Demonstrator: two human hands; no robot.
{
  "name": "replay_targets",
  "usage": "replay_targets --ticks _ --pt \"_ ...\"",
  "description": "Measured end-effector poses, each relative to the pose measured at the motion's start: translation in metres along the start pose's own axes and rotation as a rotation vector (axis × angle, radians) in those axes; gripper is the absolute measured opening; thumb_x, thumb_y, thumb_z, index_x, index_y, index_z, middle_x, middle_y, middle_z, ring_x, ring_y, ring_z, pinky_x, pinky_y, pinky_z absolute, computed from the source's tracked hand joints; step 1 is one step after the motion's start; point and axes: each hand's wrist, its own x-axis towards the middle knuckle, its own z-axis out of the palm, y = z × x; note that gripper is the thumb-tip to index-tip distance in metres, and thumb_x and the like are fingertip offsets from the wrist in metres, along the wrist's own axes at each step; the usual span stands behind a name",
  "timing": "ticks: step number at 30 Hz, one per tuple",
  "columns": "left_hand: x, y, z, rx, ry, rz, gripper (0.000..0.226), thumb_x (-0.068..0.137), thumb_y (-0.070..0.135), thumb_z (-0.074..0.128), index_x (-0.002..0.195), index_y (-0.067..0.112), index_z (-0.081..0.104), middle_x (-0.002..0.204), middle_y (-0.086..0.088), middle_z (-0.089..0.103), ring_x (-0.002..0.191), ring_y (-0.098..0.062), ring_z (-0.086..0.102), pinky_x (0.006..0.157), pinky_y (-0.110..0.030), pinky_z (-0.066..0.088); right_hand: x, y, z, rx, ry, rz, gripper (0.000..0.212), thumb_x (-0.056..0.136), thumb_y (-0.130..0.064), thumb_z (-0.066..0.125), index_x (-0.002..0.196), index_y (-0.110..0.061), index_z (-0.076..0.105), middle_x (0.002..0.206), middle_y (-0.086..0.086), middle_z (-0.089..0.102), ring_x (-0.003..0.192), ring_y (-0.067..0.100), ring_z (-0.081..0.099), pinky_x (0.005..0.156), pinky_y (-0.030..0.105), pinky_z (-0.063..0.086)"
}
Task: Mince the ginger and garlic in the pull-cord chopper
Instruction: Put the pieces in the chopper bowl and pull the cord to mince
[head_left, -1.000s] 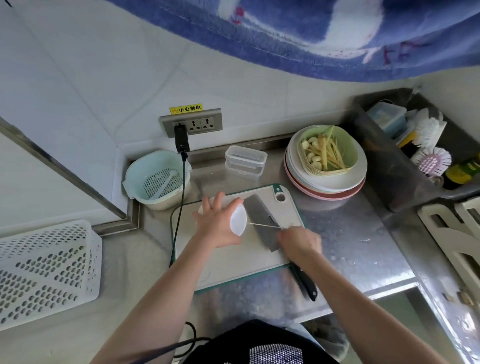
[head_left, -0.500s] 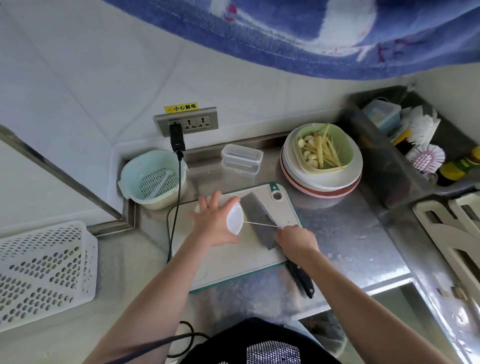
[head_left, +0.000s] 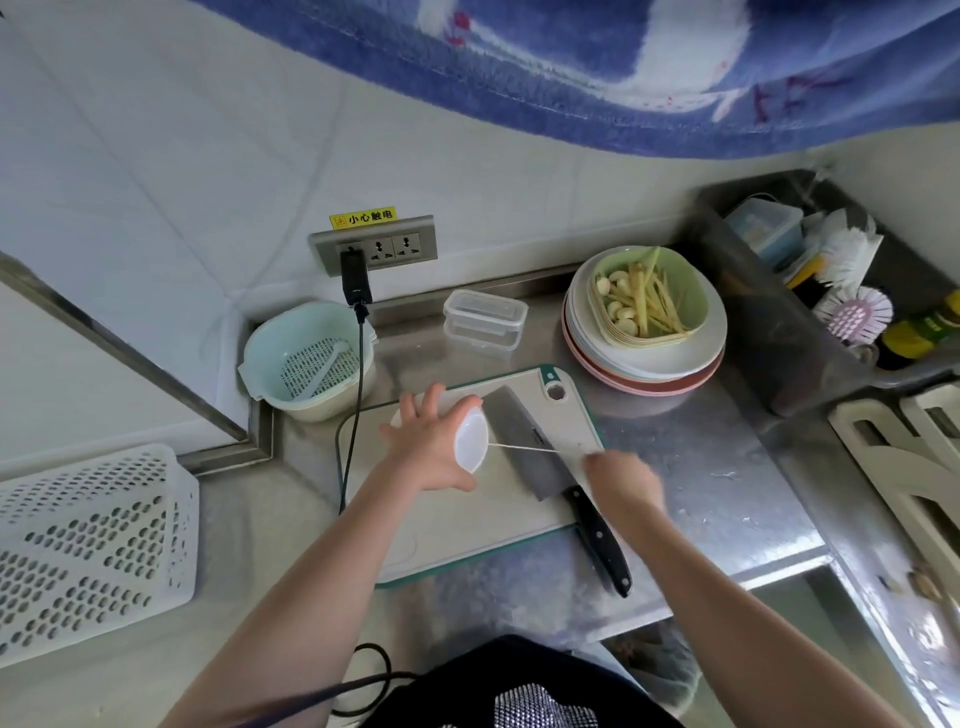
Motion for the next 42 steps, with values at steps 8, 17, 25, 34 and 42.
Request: replay_targets --ticks 8,17,25,34,42 --pt "0.001 -0.003 -0.001 0.019 -0.012 0.016 0.103 0.050 0.046 0.078 0.133 0.053 0.018 0.146 0.005 0.005 0.136 -0.036 0.007 0.095 -0.054 0.033 -0.015 -0.062 0.002 -0.041 0.029 -0.307 0.027 0.091 -0.014 0.043 0.107 -0.013 0.065 0.108 0.012 0.065 0.103 0.033 0.061 0.086 0.035 0.046" --pt "0.002 -0.002 0.001 0.014 -0.021 0.015 0.102 0.052 0.046 0.078 0.134 0.052 0.017 0.147 0.005 0.003 0.136 -0.037 0.005 0.096 -0.056 0.033 -0.013 -0.049 -0.012 -0.027 0.088 -0.318 0.027 0.092 -0.017 0.041 0.095 -0.011 0.067 0.096 0.013 0.067 0.097 0.033 0.062 0.081 0.032 0.046" --pt "0.000 0.001 0.002 -0.004 -0.007 0.005 0.101 0.053 0.045 0.078 0.135 0.052 0.019 0.148 0.005 0.004 0.136 -0.036 0.004 0.095 -0.056 0.032 -0.010 -0.012 0.003 0.178 -0.052 0.002 0.034 0.090 -0.021 0.041 0.108 -0.006 0.065 0.111 0.017 0.065 0.104 0.034 0.060 0.088 0.034 0.047" --pt "0.002 0.002 0.004 0.011 0.021 0.010 0.098 0.053 0.047 0.076 0.133 0.051 0.020 0.145 0.002 0.009 0.132 -0.035 0.011 0.090 -0.055 0.035 -0.028 -0.079 -0.013 0.020 0.039 -0.509 0.032 0.098 -0.025 0.035 0.101 -0.006 0.060 0.104 0.017 0.064 0.098 0.036 0.059 0.079 0.036 0.043" --pt "0.001 0.004 0.003 0.007 0.022 0.006 0.100 0.052 0.045 0.077 0.134 0.051 0.019 0.145 0.003 0.008 0.132 -0.035 0.010 0.093 -0.054 0.033 0.004 0.045 0.008 0.220 -0.003 0.235 0.041 0.096 -0.026 0.031 0.105 -0.008 0.065 0.112 0.020 0.064 0.102 0.036 0.060 0.088 0.038 0.048"
